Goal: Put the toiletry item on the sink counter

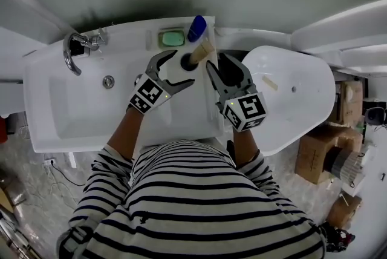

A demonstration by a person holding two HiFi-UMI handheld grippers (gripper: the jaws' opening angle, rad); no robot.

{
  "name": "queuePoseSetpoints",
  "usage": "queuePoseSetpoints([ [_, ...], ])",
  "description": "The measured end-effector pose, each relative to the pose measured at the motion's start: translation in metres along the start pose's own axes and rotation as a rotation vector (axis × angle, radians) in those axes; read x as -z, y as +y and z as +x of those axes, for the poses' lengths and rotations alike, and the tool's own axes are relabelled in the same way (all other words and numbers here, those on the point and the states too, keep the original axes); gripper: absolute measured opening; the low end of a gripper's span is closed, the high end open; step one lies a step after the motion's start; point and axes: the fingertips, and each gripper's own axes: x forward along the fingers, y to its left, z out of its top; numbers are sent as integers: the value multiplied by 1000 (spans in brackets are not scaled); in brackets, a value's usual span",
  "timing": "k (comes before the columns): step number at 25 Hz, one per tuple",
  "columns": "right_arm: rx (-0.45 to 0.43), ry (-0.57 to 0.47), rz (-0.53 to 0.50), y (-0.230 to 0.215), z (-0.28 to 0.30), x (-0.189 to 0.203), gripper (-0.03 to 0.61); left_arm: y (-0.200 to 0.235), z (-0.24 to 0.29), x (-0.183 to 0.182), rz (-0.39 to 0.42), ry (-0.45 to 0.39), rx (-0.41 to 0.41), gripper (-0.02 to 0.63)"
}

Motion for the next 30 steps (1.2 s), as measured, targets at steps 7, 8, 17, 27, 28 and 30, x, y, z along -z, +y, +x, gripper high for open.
queuePoseSetpoints([
  [7,-11,-77,-1,12,-17,-22,149,-11,-37,-56,27,-135,-30,257],
  [8,-19,-85,-1,15,-19,-24,149,-12,-42,-62,36,-150,-40,210],
  [17,-120,-147,-41,54,-40,-42,72,-32,-78,-94,85,-249,-68,11],
  [27,-215,-205,-100,83,-49,-61,9,-33,-106,-119,60,-333,-123,8],
  [28,-225,-205,-99,85,-49,-62,9,-33,-107,-120,62,-334,-124,8],
  [30,-231,-204,-91,87,-48,-62,9,-32,-109,-121,62,-337,-126,8],
])
